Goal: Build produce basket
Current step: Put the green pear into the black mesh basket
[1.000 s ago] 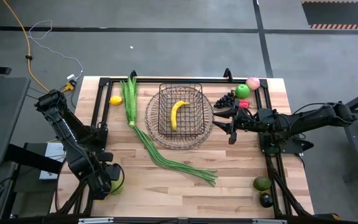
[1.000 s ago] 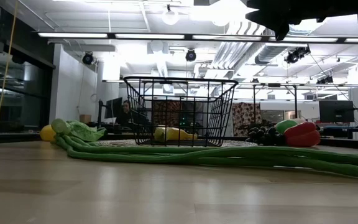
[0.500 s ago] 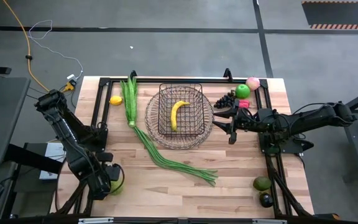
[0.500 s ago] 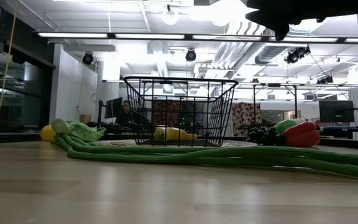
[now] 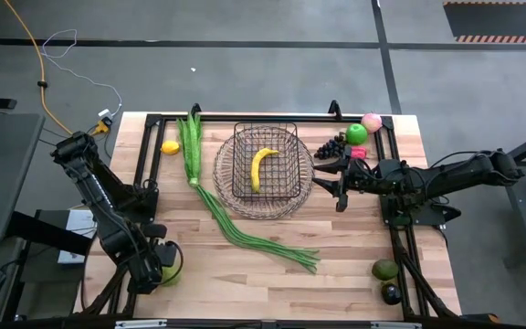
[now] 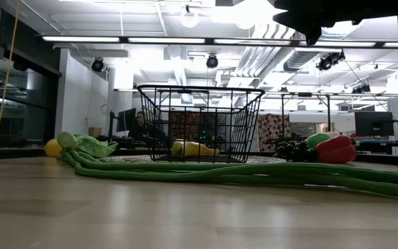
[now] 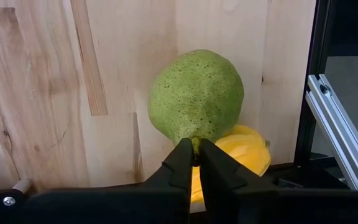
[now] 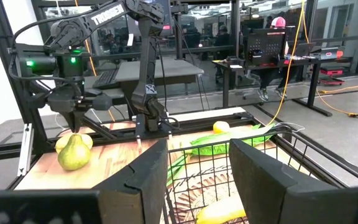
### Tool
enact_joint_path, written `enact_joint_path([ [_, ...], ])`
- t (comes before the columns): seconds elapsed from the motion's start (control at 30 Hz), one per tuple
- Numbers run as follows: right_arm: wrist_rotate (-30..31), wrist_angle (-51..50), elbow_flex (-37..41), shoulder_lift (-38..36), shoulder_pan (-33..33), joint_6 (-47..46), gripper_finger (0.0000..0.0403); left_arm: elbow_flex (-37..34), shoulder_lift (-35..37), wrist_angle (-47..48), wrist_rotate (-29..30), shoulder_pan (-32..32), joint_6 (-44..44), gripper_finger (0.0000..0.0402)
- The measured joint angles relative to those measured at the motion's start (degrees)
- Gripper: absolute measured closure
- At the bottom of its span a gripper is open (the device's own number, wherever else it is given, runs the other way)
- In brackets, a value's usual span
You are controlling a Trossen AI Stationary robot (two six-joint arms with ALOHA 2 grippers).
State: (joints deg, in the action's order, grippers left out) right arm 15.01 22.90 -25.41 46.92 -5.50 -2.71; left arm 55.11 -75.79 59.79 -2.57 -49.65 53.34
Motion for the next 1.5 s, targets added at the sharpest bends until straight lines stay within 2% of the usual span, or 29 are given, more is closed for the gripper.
enact_joint_path([
  [0.23, 0.0, 0.0, 0.0, 0.0, 0.0, 0.0, 0.0242, 0.4, 0.0, 0.8, -1.0, 0.3, -2.6, 0.0396],
  [0.37, 0.0, 0.0, 0.0, 0.0, 0.0, 0.0, 0.0242, 3.8, 0.6, 3.4, -0.6, 2.2, -6.1, 0.0398],
  [0.63, 0.0, 0.0, 0.0, 0.0, 0.0, 0.0, 0.0242, 15.6, 2.6, 12.0, 9.3, 10.0, -19.2, 0.04],
  [0.87, 0.0, 0.0, 0.0, 0.0, 0.0, 0.0, 0.0242, 25.5, 2.6, 15.1, 21.5, 26.0, -43.0, 0.04],
  [1.1, 0.0, -0.2, 0.0, 0.0, 0.0, 0.1, 0.0242, 31.8, -1.3, 8.0, 29.3, 45.4, -64.2, 0.0401],
  [1.3, 0.0, -0.5, 0.0, 0.0, 0.0, 0.1, 0.0242, 35.5, -10.4, 2.4, 30.7, 58.7, -73.1, 0.0401],
  [1.5, 0.0, -1.2, 0.0, 0.0, 0.0, 0.1, 0.0242, 37.8, -20.9, 2.1, 30.3, 66.4, -74.7, 0.0401],
])
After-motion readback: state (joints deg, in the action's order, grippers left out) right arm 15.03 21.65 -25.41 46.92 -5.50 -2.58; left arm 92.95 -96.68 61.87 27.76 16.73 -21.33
